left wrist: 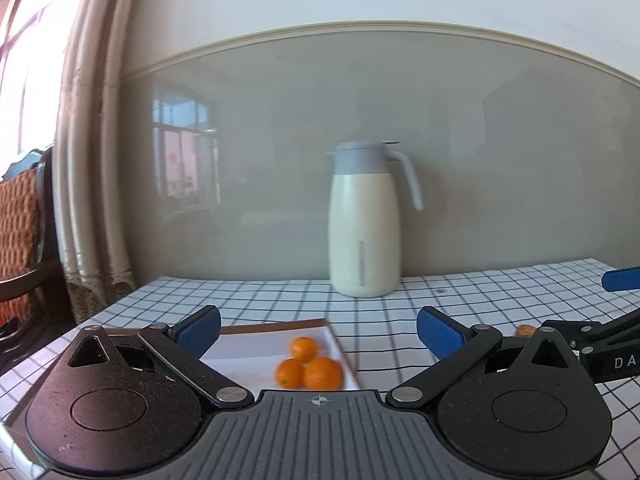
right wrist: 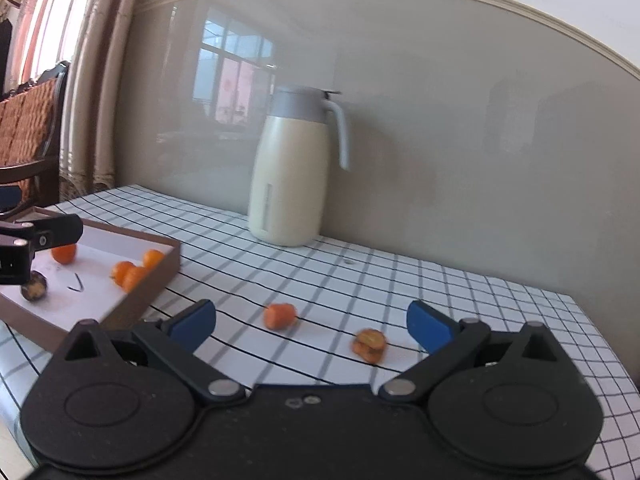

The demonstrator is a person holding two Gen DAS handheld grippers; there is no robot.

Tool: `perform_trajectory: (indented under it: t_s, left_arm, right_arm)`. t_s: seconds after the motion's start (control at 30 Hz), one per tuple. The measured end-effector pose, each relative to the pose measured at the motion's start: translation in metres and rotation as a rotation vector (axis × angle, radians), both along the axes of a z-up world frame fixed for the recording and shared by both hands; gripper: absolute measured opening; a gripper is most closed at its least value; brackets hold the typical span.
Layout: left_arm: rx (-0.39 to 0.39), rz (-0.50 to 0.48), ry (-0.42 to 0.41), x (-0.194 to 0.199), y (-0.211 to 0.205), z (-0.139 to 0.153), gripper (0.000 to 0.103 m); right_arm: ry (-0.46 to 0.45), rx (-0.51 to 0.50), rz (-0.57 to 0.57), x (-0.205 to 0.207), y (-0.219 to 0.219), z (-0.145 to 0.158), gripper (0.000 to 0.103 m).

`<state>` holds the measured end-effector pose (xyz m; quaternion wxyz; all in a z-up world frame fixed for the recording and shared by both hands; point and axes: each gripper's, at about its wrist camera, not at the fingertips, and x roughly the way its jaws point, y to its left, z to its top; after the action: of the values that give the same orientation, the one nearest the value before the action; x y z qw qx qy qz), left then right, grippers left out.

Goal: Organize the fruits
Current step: 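Move both open tools back toward the two carrot pieces on the table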

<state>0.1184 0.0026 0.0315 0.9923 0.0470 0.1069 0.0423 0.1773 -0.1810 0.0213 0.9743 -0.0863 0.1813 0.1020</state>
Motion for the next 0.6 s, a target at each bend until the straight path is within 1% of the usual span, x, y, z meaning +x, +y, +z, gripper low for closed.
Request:
perform_trajectory:
  t_s: [0.17, 0.3, 0.4, 0.47, 0.5, 0.6]
  left_arm:
    - [0.02, -0.051, 0.023, 0.01, -0.027, -0.005, 0.103]
    - [0.034, -0.075, 0.053, 0.025, -0.045, -0.009, 0.103]
    - [0.038, -0.096, 0.077, 0.04, -0.058, -0.013, 0.103]
    - [0.038, -0.105, 0.092, 0.049, -0.063, -0.016, 0.103]
    - [0.037, -0.107, 0.105, 0.056, -0.067, -0.017, 0.103]
    - [0.041, -0.111, 0.141, 0.072, -0.078, -0.024, 0.103]
  right_arm:
    - [0.005, 0.011, -0.038, 0.0, -0.02, -0.004, 0.096]
    - [0.013, 0.004, -0.059, 0.009, -0.032, -0.009, 0.095]
    - [0.045, 0.001, -0.081, 0.025, -0.04, -0.017, 0.091]
    - [0.083, 0.01, -0.09, 0.037, -0.044, -0.024, 0.086]
    - [0.099, 0.012, -0.089, 0.041, -0.045, -0.027, 0.082]
    - [0.124, 0.009, -0.085, 0.05, -0.045, -0.033, 0.08]
